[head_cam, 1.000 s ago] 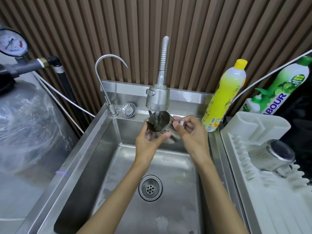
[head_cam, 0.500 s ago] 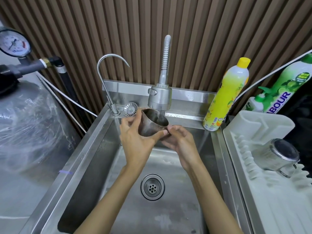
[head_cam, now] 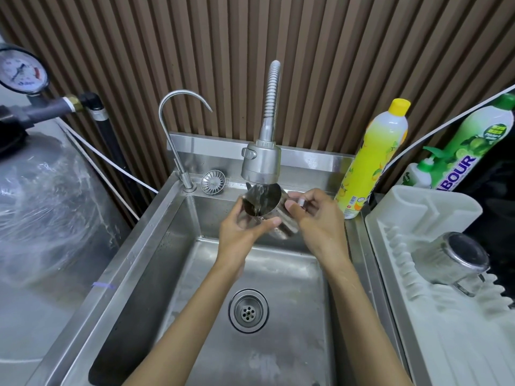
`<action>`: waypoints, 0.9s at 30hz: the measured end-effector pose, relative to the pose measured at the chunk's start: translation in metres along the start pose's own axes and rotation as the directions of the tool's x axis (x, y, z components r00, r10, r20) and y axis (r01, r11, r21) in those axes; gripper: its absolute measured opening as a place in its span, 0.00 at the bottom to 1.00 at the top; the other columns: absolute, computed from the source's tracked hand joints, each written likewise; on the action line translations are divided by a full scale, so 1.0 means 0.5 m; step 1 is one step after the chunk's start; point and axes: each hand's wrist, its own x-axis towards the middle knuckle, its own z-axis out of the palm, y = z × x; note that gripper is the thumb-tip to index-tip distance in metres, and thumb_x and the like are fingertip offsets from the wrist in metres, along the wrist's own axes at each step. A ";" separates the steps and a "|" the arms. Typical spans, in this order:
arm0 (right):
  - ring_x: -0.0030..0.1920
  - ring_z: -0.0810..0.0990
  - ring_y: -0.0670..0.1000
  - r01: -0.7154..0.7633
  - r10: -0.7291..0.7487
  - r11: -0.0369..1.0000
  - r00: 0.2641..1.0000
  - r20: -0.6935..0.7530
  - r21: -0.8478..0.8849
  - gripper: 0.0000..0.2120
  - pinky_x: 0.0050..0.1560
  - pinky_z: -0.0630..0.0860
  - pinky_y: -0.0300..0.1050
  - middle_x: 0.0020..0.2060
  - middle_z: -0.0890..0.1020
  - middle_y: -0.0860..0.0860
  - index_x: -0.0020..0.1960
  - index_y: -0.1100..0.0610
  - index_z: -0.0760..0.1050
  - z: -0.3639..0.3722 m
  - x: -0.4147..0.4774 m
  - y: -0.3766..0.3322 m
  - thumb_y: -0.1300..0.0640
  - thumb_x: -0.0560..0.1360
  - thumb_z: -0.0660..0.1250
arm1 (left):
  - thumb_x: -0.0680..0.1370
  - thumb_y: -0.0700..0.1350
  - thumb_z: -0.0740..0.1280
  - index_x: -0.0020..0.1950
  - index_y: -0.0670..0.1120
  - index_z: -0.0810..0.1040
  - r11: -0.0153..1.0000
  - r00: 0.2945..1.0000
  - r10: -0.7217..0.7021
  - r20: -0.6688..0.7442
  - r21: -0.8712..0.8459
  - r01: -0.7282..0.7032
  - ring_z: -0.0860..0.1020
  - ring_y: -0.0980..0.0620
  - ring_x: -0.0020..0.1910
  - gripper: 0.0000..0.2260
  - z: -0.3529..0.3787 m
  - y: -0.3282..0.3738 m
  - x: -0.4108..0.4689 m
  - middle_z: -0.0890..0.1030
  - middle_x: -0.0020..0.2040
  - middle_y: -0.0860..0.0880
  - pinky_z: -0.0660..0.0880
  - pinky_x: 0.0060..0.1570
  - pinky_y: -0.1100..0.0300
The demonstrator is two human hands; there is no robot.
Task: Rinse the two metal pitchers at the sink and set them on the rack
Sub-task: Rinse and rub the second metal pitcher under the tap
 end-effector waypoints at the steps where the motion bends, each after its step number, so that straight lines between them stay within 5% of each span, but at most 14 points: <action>1: 0.52 0.81 0.52 -0.019 0.016 0.990 1.000 0.026 0.143 0.13 0.53 0.76 0.41 0.46 0.82 0.49 0.35 0.53 0.68 0.003 0.002 0.010 0.64 0.73 0.67 | 0.65 0.31 0.74 0.58 0.51 0.75 0.999 0.999 0.043 -0.006 -0.010 -0.043 0.80 0.60 0.52 0.26 0.002 0.002 0.007 0.83 0.53 0.52 0.75 0.53 0.67; 3: 0.54 0.80 0.45 -0.047 0.025 0.951 0.997 0.075 0.305 0.13 0.55 0.74 0.35 0.51 0.82 0.46 0.36 0.55 0.67 0.008 0.006 0.026 0.66 0.74 0.66 | 0.64 0.28 0.74 0.60 0.55 0.71 0.992 0.990 0.129 -0.053 -0.008 -0.130 0.78 0.62 0.55 0.33 0.004 0.004 0.016 0.79 0.58 0.53 0.74 0.55 0.70; 8: 0.55 0.78 0.55 -0.220 0.093 0.827 0.961 0.261 0.517 0.08 0.65 0.72 0.53 0.51 0.81 0.56 0.39 0.58 0.68 0.030 0.013 0.061 0.63 0.76 0.65 | 0.60 0.39 0.79 0.58 0.68 0.64 0.850 0.891 0.439 -0.120 0.375 -0.369 0.70 0.75 0.56 0.39 -0.007 0.021 0.006 0.71 0.55 0.71 0.65 0.55 0.77; 12: 0.50 0.80 0.57 -0.274 0.111 0.799 0.942 0.317 0.535 0.05 0.60 0.77 0.51 0.43 0.81 0.58 0.43 0.60 0.71 0.044 -0.005 0.065 0.61 0.78 0.62 | 0.59 0.43 0.81 0.66 0.57 0.66 0.738 0.843 0.524 -0.122 0.559 -0.378 0.70 0.63 0.58 0.40 -0.019 0.028 -0.007 0.69 0.55 0.54 0.65 0.58 0.76; 16: 0.38 0.84 0.52 -0.257 0.161 0.882 0.952 0.260 0.395 0.08 0.43 0.83 0.49 0.35 0.84 0.51 0.44 0.63 0.73 0.044 -0.011 0.049 0.57 0.76 0.65 | 0.55 0.60 0.78 0.66 0.47 0.74 0.760 0.866 0.433 -0.250 0.617 -0.202 0.70 0.52 0.52 0.42 -0.027 0.030 -0.014 0.66 0.48 0.52 0.68 0.55 0.68; 20: 0.34 0.84 0.54 -0.222 0.203 0.961 0.971 0.124 0.166 0.09 0.36 0.83 0.52 0.37 0.84 0.56 0.39 0.58 0.73 0.022 -0.003 0.026 0.55 0.74 0.69 | 0.53 0.72 0.67 0.51 0.47 0.80 0.794 0.929 0.277 -0.247 0.603 -0.077 0.75 0.52 0.44 0.37 -0.023 0.026 -0.020 0.69 0.42 0.53 0.71 0.45 0.68; 23: 0.35 0.83 0.57 -0.110 0.116 0.984 0.993 0.029 -0.138 0.11 0.42 0.81 0.57 0.36 0.84 0.55 0.37 0.56 0.73 0.006 0.001 0.004 0.50 0.72 0.69 | 0.57 0.69 0.70 0.47 0.53 0.81 0.855 0.970 0.127 -0.207 0.518 -0.002 0.79 0.55 0.46 0.27 -0.019 0.014 -0.024 0.77 0.43 0.51 0.70 0.44 0.71; 27: 0.47 0.79 0.57 0.022 -0.038 0.913 0.999 -0.031 -0.408 0.09 0.49 0.73 0.47 0.41 0.82 0.53 0.41 0.55 0.72 -0.011 -0.012 -0.029 0.50 0.74 0.66 | 0.61 0.56 0.78 0.47 0.50 0.83 0.951 0.994 -0.059 -0.095 0.298 0.085 0.83 0.55 0.47 0.19 -0.014 0.004 -0.015 0.85 0.42 0.52 0.77 0.56 0.53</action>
